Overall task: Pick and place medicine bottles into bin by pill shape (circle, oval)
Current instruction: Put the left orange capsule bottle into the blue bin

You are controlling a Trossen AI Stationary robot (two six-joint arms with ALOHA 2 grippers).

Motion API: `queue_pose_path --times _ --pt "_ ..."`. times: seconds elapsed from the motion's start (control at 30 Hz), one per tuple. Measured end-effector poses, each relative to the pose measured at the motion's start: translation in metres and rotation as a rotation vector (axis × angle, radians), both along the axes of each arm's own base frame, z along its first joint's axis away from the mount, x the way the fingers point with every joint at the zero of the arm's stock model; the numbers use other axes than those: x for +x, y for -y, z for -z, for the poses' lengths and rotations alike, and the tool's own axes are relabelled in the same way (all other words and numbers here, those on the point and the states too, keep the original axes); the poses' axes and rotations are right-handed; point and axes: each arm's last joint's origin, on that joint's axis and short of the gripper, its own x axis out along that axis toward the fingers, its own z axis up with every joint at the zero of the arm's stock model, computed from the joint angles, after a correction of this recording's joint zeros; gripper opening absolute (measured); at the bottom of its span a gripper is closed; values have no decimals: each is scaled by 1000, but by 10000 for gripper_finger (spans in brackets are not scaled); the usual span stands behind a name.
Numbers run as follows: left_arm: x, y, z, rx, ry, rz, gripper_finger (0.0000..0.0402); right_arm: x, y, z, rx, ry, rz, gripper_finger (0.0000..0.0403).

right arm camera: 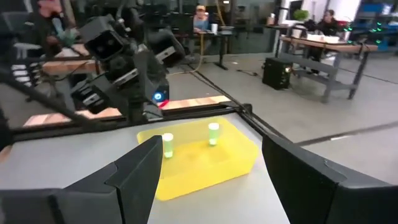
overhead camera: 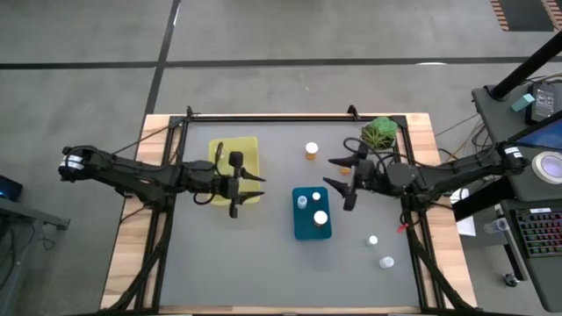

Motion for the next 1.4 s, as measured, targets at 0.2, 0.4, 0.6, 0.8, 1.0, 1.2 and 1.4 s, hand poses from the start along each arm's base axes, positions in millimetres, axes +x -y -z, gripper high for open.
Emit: queue_pose_path --times 0.2,0.4,0.6,0.8,1.0,1.2,1.4 --pt "-14 -10 6 58 20 -27 157 18 10 -5 75 4 65 267" --pt "-29 -11 5 67 59 -19 157 40 18 -6 137 -36 117 267" --pt "-46 -12 5 61 108 -16 157 61 29 -10 197 -167 192 267" --pt "-58 -14 4 21 148 -85 157 84 48 -18 253 -312 292 267" --pt "-66 -15 4 15 175 -128 157 110 74 -21 313 -454 410 267" --pt "-69 -15 4 -13 188 -131 157 129 111 -11 417 -616 525 267" --pt "-68 -15 5 -38 184 -134 157 137 144 11 571 -783 558 267"
